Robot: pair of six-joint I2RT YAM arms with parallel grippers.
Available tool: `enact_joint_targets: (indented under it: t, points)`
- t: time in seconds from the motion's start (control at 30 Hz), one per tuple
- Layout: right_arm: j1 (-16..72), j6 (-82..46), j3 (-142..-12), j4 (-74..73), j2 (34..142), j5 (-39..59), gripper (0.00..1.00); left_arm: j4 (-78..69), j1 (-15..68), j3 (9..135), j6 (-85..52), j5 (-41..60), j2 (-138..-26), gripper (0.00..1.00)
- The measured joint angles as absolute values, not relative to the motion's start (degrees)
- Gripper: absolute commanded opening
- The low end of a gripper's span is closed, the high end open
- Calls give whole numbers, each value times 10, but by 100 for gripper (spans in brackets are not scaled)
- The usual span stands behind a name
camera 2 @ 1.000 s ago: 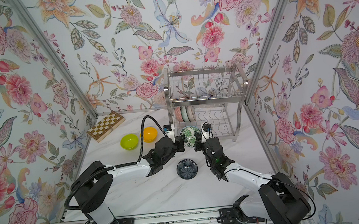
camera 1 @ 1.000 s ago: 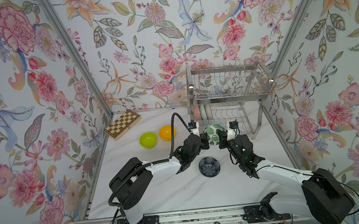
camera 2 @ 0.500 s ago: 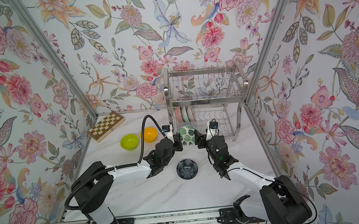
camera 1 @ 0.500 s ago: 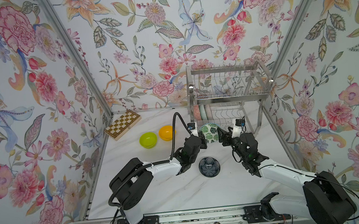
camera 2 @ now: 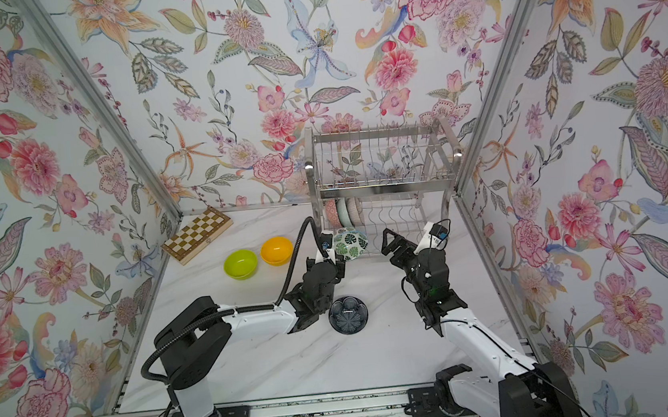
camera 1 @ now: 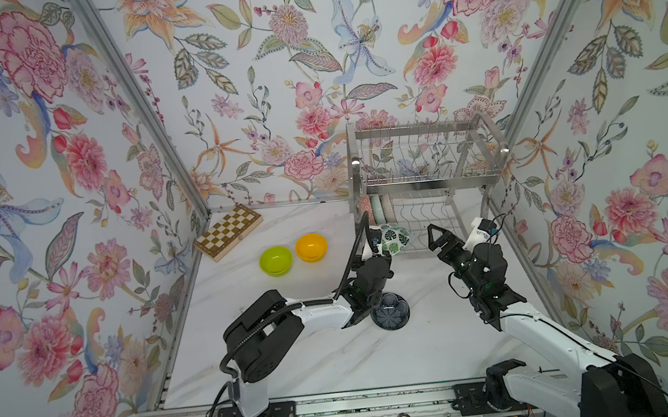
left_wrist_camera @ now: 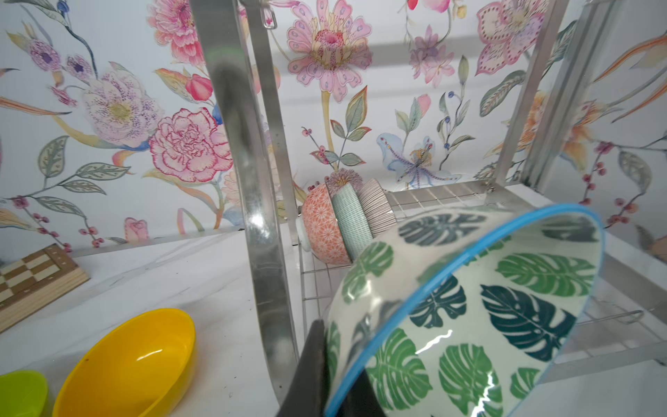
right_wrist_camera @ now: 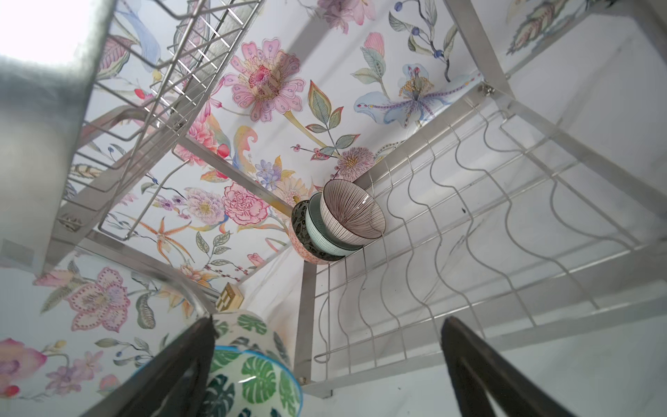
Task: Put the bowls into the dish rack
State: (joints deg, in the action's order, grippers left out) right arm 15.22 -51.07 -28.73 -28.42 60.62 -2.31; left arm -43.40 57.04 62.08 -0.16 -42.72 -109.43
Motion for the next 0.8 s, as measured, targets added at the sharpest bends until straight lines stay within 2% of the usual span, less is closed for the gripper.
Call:
enact_joint_targets:
  t: [0.4,0.63,0.8]
  points:
    - [152,-797,-300,-308,603,3,99,-500,581,647,123,-465,-1136,0]
    - [163,-939,-277,-385,613,5,90,-529,585,659,156,-465,-1159,0]
    - [180,-1019,-262,-445,662,5,85,-535,588,660,172,-463,-1172,0]
